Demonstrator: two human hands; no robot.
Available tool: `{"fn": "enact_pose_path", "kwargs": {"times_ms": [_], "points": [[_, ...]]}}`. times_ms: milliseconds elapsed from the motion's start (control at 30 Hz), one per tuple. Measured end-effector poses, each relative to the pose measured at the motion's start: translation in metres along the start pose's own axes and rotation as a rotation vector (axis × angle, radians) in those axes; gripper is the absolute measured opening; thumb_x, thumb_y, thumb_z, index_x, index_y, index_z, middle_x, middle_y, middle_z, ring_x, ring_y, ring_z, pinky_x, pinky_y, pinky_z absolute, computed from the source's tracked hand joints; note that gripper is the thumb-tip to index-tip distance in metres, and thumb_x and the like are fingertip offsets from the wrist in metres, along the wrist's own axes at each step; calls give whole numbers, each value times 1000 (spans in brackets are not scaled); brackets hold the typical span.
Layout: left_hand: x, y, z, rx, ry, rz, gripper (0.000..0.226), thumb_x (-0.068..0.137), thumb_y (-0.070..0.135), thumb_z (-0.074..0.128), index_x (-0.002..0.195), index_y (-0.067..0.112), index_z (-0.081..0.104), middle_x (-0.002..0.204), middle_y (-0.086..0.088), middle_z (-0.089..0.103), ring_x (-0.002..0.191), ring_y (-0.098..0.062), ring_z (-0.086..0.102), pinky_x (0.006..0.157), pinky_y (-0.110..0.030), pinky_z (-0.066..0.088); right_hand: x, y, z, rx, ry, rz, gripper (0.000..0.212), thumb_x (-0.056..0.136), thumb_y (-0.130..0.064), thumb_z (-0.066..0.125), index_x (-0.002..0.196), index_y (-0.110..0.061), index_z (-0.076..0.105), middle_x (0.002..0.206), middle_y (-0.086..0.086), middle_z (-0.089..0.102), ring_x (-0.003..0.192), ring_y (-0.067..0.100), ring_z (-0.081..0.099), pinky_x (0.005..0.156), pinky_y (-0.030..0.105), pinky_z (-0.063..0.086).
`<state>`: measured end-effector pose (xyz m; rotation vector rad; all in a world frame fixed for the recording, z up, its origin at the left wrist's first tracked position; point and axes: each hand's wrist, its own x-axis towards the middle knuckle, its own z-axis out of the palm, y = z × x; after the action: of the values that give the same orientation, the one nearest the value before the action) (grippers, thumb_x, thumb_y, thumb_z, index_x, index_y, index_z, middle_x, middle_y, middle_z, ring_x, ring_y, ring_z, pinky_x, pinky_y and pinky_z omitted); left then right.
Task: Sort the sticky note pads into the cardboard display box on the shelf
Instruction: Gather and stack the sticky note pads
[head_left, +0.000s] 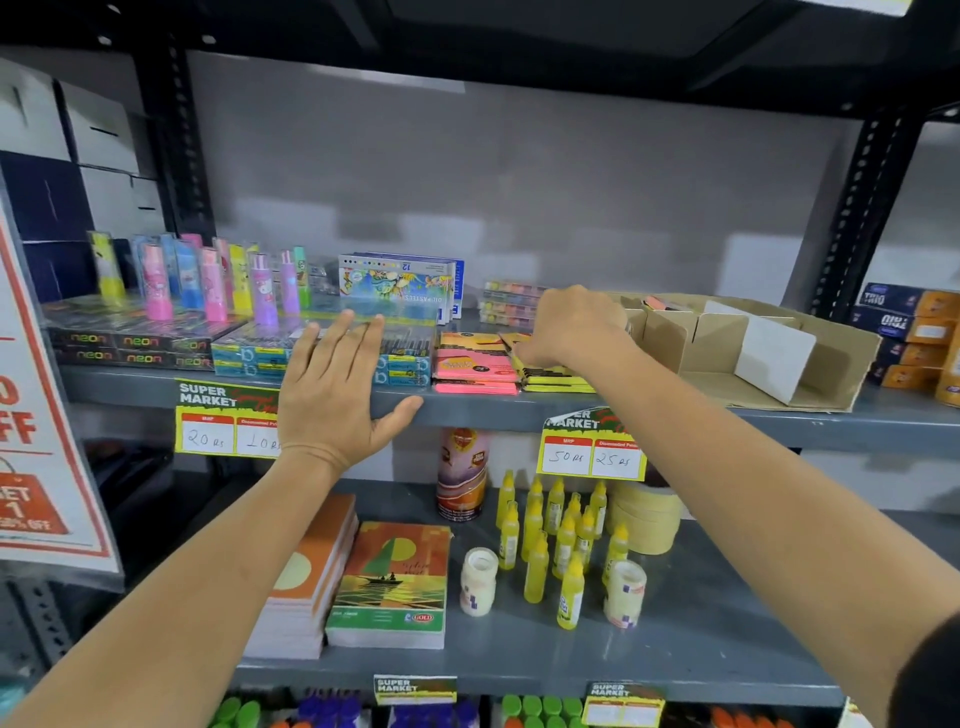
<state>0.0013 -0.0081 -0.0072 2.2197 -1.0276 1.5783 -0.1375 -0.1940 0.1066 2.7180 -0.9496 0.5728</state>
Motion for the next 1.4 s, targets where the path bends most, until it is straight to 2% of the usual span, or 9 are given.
{"fn": "enact_pose_path", "kwargs": {"times_ms": [267, 433, 533, 700, 900, 1033, 1100, 1200, 1400], "points": [[1, 0, 1, 6, 22, 7, 85, 93, 66, 23, 137, 0, 54, 132, -18, 61, 131, -33, 51, 113, -48, 30, 56, -10, 9, 153, -73, 44, 24, 75, -28, 66, 86, -12, 52, 80, 4, 52, 77, 25, 54, 63, 32, 47], [2, -1, 0, 8, 39, 15, 85, 93, 66, 23, 137, 0, 54, 132, -18, 62, 130, -32, 52, 113, -47, 29, 79, -17, 24, -74, -260, -52, 25, 81, -34, 62, 93, -13, 55, 76, 4, 50, 73, 19, 52, 66, 33, 44], [1, -1, 1, 7, 46, 18, 84, 93, 65, 23, 137, 0, 54, 132, -18, 62, 131, -32, 52, 113, -47, 29, 84, -19, 28, -122, -413, -86, 41, 89, -39, 54, 121, -13, 55, 105, 6, 58, 98, 24, 53, 79, 35, 45], [1, -1, 2, -1, 78, 24, 82, 92, 64, 28, 135, 0, 56, 128, -17, 64, 129, -32, 54, 111, -49, 34, 84, -18, 27, 25, -622, -40, 55, 97, -35, 44, 145, -12, 30, 150, 13, 32, 130, 29, 42, 98, 39, 41], [1, -2, 1, 4, 74, 22, 83, 93, 65, 23, 135, 0, 55, 129, -17, 63, 129, -32, 53, 112, -48, 32, 88, -13, 20, 30, -629, -37, 56, 93, -42, 54, 138, -12, 39, 136, 13, 43, 95, 20, 56, 69, 32, 47], [1, -1, 2, 12, 83, 25, 82, 93, 64, 25, 135, 1, 56, 129, -16, 64, 130, -32, 53, 112, -47, 32, 95, -10, 16, 42, -729, 29, 29, 89, -42, 59, 97, -16, 50, 83, 5, 47, 76, 11, 55, 44, 22, 45], [1, -1, 2, 14, 86, 25, 82, 92, 64, 27, 135, 1, 56, 129, -16, 64, 130, -31, 53, 111, -48, 34, 96, -10, 15, 24, -710, 47, 39, 85, -44, 62, 106, -16, 46, 84, 6, 46, 59, 15, 51, 47, 25, 46], [1, -2, 3, 14, 90, 23, 82, 92, 64, 26, 135, 1, 56, 129, -15, 64, 130, -31, 53, 111, -48, 35, 95, -12, 17, 30, -630, 27, 64, 82, -42, 65, 135, -18, 38, 113, 10, 42, 70, 20, 50, 59, 33, 46], [0, -2, 5, 11, 86, 25, 83, 93, 65, 24, 135, 2, 56, 129, -15, 64, 129, -31, 53, 112, -47, 33, 102, -11, 23, 73, -514, 41, 41, 65, -42, 73, 90, -13, 57, 94, 5, 55, 72, 19, 51, 62, 27, 46]]}}
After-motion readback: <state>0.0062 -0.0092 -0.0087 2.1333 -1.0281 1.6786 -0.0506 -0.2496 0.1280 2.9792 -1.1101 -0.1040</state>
